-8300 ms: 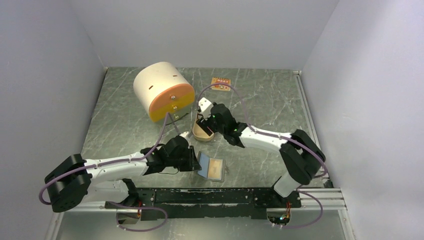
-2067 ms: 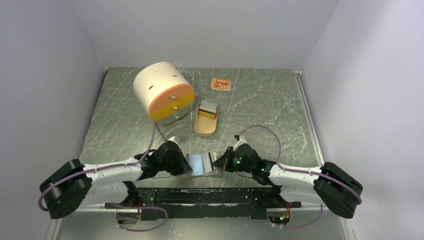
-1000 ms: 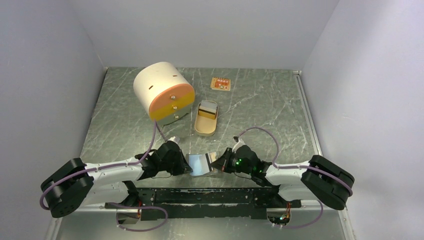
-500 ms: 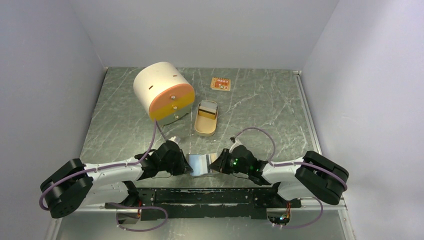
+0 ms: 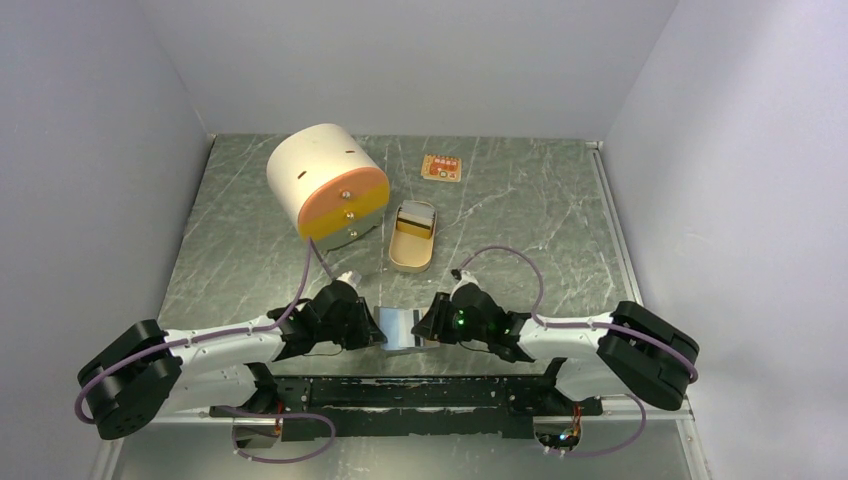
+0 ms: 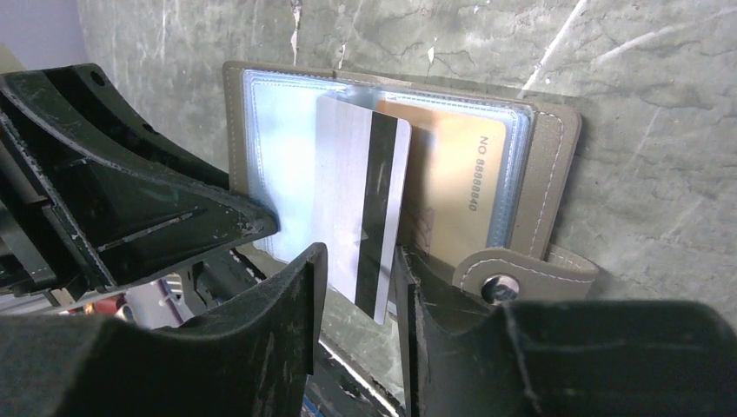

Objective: Put the credit cards into the card holder
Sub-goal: Insert the credit card into the card holder.

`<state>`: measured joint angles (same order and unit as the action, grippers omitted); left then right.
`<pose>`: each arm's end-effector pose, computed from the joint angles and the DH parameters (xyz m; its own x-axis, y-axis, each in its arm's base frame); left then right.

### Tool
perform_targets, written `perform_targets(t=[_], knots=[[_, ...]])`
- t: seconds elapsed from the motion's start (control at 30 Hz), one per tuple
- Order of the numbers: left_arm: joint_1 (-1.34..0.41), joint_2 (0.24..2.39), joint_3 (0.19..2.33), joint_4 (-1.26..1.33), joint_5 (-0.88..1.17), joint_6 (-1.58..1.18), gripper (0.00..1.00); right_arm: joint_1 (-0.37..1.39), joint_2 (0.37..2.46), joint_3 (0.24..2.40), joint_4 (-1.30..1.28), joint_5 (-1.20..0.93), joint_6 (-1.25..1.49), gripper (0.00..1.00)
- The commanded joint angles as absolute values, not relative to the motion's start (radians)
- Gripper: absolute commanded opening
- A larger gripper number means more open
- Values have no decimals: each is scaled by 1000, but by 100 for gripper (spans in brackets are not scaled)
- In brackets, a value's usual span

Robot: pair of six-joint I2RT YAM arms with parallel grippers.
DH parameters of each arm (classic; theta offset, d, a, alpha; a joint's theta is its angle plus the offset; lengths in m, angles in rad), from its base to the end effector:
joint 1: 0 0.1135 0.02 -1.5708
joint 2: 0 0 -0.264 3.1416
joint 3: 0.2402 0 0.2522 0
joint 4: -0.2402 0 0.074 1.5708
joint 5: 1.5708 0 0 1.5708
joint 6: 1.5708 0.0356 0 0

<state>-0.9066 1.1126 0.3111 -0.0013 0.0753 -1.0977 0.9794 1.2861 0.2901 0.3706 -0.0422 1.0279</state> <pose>0.1167 -0.1535 0.1373 -0.9296 -0.2524 -0.2684 -0.0222 0.7655 -0.6430 0.1204 0.1820 0.1298 -0.8951 0.2016 -0.3977 -0.1589 0.6892 0.7069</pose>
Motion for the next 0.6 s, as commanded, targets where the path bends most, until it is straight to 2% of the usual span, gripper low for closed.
perform_targets(t=[0.0,0.23,0.57], knots=[[-903,1103,322,44,98,-1085,23,989,1281,326,296,2,986,39],[-902,1101,311,76,109,-1081,24,999,1320,339,369,-33,968,40],[-903,1085,303,89,110,-1080,24,1012,1357,383,307,-17,939,43]])
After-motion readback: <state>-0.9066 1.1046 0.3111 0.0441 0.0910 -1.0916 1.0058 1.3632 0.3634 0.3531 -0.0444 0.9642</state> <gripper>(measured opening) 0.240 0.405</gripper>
